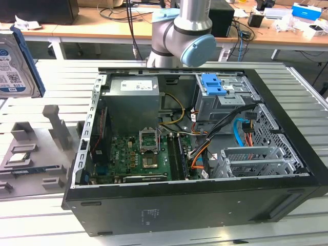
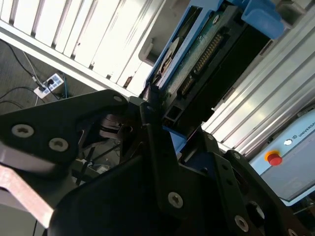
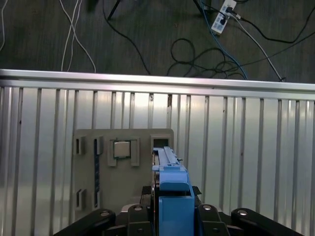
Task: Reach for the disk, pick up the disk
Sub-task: 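Pick up the disk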
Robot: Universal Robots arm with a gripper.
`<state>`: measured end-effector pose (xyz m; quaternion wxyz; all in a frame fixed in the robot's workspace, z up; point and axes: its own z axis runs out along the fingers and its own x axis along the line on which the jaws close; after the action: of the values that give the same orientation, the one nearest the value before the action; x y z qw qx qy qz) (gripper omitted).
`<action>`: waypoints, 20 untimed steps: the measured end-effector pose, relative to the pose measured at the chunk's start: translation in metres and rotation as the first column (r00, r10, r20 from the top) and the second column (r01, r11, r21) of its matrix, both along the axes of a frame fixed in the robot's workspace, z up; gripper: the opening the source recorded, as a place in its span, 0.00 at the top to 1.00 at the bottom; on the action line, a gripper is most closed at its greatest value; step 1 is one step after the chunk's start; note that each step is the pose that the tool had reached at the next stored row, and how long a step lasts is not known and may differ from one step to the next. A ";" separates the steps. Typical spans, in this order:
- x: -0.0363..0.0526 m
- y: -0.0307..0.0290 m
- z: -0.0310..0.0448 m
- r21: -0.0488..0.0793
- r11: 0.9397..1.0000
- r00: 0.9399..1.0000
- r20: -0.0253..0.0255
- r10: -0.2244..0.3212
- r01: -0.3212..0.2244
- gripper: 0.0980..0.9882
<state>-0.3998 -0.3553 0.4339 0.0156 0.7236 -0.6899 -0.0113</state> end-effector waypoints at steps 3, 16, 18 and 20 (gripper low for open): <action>0.0000 0.0000 0.0070 0.000 1.000 1.000 0.000 0.000 0.000 0.70; 0.0003 0.0000 0.0307 0.000 1.000 1.000 0.000 0.000 0.000 0.70; 0.0003 0.0000 0.0342 0.000 1.000 1.000 0.000 0.000 0.000 0.70; 0.0003 0.0000 0.0373 0.000 1.000 1.000 0.000 0.000 0.000 0.70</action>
<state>-0.3994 -0.3553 0.4712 0.0157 0.7236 -0.6899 -0.0113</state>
